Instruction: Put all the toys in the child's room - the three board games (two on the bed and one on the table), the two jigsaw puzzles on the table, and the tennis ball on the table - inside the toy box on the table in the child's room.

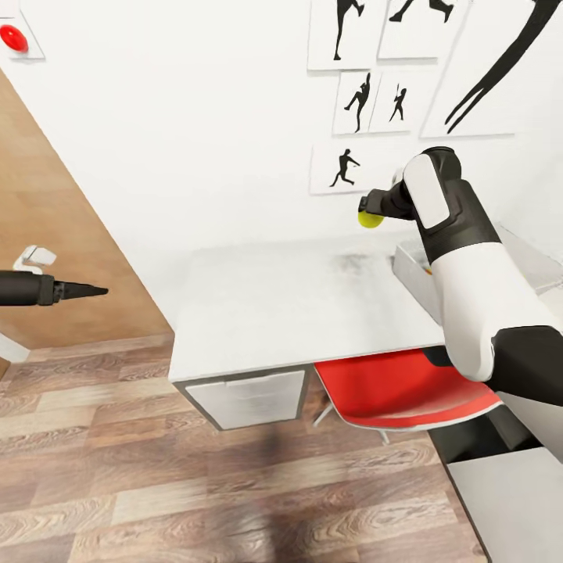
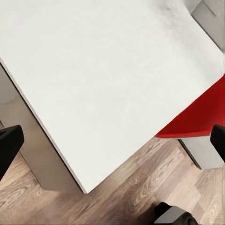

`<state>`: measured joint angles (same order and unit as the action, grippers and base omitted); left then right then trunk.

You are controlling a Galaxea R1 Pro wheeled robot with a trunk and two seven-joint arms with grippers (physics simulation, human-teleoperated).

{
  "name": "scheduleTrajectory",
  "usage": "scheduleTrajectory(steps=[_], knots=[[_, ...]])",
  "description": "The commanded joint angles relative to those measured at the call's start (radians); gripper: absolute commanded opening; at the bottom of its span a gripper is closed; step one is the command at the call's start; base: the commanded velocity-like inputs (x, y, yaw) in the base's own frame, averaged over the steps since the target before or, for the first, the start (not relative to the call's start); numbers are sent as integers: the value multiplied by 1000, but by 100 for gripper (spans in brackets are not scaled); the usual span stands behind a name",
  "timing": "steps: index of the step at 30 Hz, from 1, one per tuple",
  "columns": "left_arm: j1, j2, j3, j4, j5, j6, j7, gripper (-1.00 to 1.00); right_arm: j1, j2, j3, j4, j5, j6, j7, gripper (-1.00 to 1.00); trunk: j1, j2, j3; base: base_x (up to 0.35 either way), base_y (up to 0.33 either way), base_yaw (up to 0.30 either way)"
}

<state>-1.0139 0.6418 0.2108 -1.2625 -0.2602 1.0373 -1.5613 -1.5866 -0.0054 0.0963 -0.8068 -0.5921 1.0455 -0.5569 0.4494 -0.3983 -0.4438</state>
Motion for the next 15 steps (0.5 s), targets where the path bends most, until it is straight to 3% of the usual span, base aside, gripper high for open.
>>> scheduleTrajectory(steps=[1,8,12,15], knots=[[-8,-2,1,9,-12,10,-9,100,-1,-1,3,0,-12,2,-14,-100,1,-2,0,0,0,-113],[-127,-29,1,228,-19,10,-9,100,-1,-6,3,0,-12,2,-14,-100,1,-2,12,0,0,-113],[-174,-70,1,257,-21,10,-9,100,-1,-7,3,0,-12,2,-14,-100,1,-2,18,0,0,-113],[-211,-115,0,297,-27,10,-9,100,-1,-7,3,0,-12,2,-14,-100,1,-2,23,0,0,-113]])
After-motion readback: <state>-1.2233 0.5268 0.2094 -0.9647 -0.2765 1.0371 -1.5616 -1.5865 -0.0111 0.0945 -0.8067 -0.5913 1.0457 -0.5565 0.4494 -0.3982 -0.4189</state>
